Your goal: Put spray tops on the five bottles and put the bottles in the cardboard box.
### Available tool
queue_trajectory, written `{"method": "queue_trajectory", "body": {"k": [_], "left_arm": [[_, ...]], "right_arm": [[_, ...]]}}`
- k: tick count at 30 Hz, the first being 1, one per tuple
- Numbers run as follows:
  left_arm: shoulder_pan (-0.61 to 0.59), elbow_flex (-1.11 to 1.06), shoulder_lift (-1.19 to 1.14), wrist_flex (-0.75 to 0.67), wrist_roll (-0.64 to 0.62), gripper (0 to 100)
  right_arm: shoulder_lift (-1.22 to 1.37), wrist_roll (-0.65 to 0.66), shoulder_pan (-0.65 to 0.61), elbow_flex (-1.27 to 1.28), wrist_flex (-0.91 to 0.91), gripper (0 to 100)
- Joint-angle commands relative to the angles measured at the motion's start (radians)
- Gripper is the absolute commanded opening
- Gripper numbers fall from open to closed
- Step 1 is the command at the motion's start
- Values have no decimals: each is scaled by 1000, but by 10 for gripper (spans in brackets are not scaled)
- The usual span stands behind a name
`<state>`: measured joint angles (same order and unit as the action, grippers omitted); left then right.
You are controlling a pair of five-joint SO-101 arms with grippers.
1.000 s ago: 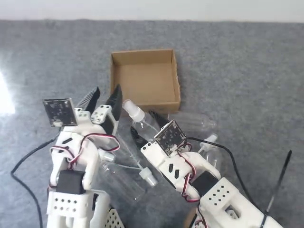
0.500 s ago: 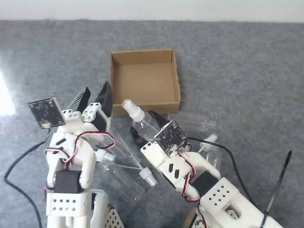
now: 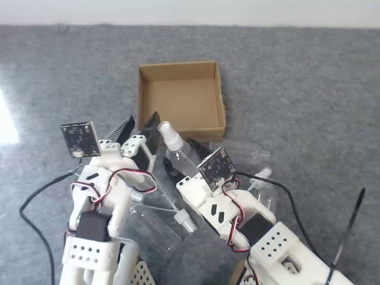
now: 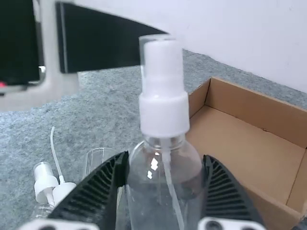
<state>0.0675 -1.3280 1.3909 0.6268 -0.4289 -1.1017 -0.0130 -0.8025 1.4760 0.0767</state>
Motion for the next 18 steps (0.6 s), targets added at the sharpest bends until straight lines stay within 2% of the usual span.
{"method": "queue_trajectory", "body": {"k": [1, 11, 18], "left_arm": [[40, 12, 2, 2, 0, 188], [141, -10, 2, 3, 103, 187], [143, -12, 2, 5, 110, 187]], "right_arm": [[-44, -11, -10, -37, -28, 130], [-44, -9, -4, -37, -28, 130], [-44, -8, -4, -37, -28, 130]]}}
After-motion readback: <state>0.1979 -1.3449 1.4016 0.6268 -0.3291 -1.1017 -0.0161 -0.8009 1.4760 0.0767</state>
